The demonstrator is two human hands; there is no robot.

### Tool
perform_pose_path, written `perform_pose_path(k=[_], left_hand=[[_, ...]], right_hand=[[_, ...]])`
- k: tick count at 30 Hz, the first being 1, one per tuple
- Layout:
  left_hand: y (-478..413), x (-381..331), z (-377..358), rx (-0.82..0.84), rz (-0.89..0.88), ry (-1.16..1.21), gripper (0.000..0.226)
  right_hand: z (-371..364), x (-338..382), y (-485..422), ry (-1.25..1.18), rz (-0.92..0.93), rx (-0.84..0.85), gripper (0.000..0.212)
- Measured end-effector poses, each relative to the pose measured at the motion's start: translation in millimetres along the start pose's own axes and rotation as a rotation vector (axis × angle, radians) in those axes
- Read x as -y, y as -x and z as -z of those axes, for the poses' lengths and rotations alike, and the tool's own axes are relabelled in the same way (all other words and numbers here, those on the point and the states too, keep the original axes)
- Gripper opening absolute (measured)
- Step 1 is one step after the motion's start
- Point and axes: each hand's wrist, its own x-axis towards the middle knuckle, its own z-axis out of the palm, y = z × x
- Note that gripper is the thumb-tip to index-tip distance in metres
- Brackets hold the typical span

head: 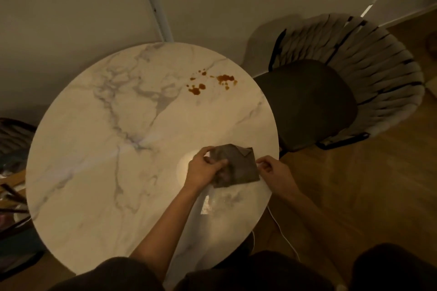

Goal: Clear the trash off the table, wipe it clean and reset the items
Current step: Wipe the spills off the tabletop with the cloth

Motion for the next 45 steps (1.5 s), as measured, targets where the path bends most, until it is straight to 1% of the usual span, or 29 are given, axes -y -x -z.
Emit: perform_pose_path(k=[1, 2, 3, 4, 5, 6, 7, 9, 10, 11, 12, 15, 18, 19, 21, 23, 24, 26, 29, 30, 31, 32, 33, 34, 38, 41, 42, 43, 45], left_hand=[[1.0, -10.9, -3.7, 0.106, -0.012, 0.044, 0.043], [-0.3, -18.1, -4.3, 0.158, -0.023, 0.052, 0.040], [-5.4, -20.1, -1.8, 0.155, -0.040, 0.029, 0.038], [-12.0, -18.4, 4.4, 0.114, -0.055, -0.017, 0.036], [-19.7, -13.6, 13.4, 0.053, -0.066, -0.082, 0.032], [-28.6, -4.7, 23.9, -0.009, -0.073, -0.157, 0.029], [-38.0, 6.6, 36.0, -0.060, -0.077, -0.222, 0.027], [-54.0, 29.4, 59.4, -0.139, -0.136, -0.333, 0.031], [-63.0, 39.8, 70.2, -0.157, -0.193, -0.392, 0.038], [-74.0, 48.2, 80.8, -0.167, -0.249, -0.461, 0.045], [-87.6, 55.3, 90.9, -0.176, -0.305, -0.545, 0.049], [-134.2, 70.7, 117.3, -0.225, -0.428, -0.795, 0.054], [-162.9, 80.9, 125.8, -0.307, -0.483, -0.895, 0.056], [-165.5, 85.4, 124.1, -0.322, -0.497, -0.900, 0.055], [-167.4, 91.7, 119.9, -0.343, -0.512, -0.871, 0.053], [-167.6, 95.4, 118.4, -0.355, -0.513, -0.845, 0.052], [-167.6, 95.8, 117.9, -0.355, -0.518, -0.842, 0.051], [-170.8, 95.9, 120.6, -0.345, -0.520, -0.826, 0.051], [-168.3, 97.8, 122.4, -0.323, -0.513, -0.828, 0.051], [-168.5, 96.2, 123.8, -0.327, -0.506, -0.822, 0.052], [-169.1, 94.7, 124.7, -0.325, -0.505, -0.810, 0.052], [-168.9, 93.8, 124.8, -0.318, -0.508, -0.801, 0.052], [-168.4, 93.2, 124.5, -0.315, -0.514, -0.796, 0.051], [-168.1, 93.2, 124.0, -0.316, -0.521, -0.794, 0.051], [-170.4, 95.1, 123.1, -0.327, -0.523, -0.792, 0.050], [-172.3, 97.3, 124.6, -0.335, -0.533, -0.784, 0.050], [-171.9, 98.4, 125.2, -0.338, -0.535, -0.787, 0.050], [-171.9, 99.2, 125.9, -0.342, -0.538, -0.786, 0.049], [-173.7, 98.8, 127.6, -0.346, -0.549, -0.774, 0.048]], right_hand=[[2.3, 1.4, -0.5, -0.026, -0.020, -0.014, 0.019], [4.6, 1.7, -1.0, -0.053, -0.039, -0.041, 0.022], [6.2, 1.7, -1.2, -0.076, -0.050, -0.078, 0.024], [6.9, 1.2, -1.6, -0.059, -0.029, -0.141, 0.026], [5.1, 0.9, -1.6, 0.011, 0.032, -0.215, 0.028], [-0.6, 0.0, -1.9, 0.121, 0.118, -0.264, 0.031], [-10.5, -0.7, -1.6, 0.230, 0.205, -0.269, 0.037], [-39.6, -0.7, -2.3, 0.443, 0.317, -0.129, 0.056], [-55.5, -2.4, -6.1, 0.550, 0.333, -0.045, 0.063], [-67.7, -3.8, -14.8, 0.634, 0.339, 0.003, 0.067], [-74.7, -3.5, -31.0, 0.678, 0.357, 0.008, 0.068], [-69.2, 17.5, -107.2, 0.694, 0.413, -0.056, 0.072], [-47.5, 51.9, -175.8, 0.678, 0.421, -0.073, 0.072], [-45.1, 60.0, -189.8, 0.635, 0.378, -0.077, 0.070], [-54.0, 72.8, -206.3, 0.553, 0.240, -0.168, 0.063], [-82.3, 84.5, -206.8, 0.600, 0.165, -0.306, 0.064], [-100.6, 87.1, -198.3, 0.633, 0.180, -0.321, 0.066], [-140.0, 86.7, -158.9, 0.641, 0.310, -0.249, 0.067], [-187.2, 58.9, -41.5, 0.695, 0.548, 0.008, 0.068], [-191.3, 44.9, -7.1, 0.747, 0.604, 0.091, 0.069], [-187.4, 29.0, 11.1, 0.800, 0.655, 0.128, 0.069], [-174.8, 16.0, 9.3, 0.824, 0.693, 0.132, 0.068], [-158.1, 8.1, -6.2, 0.849, 0.697, 0.093, 0.067], [-139.7, 6.5, -28.8, 0.860, 0.656, 0.046, 0.065], [-77.9, 36.2, -136.8, 0.822, 0.360, -0.161, 0.066], [-93.5, 75.0, -177.7, 0.757, 0.234, -0.312, 0.068], [-109.2, 87.9, -176.6, 0.727, 0.228, -0.332, 0.069], [-129.1, 97.6, -166.3, 0.695, 0.277, -0.310, 0.068], [-173.8, 102.4, -117.6, 0.649, 0.540, -0.191, 0.055]])
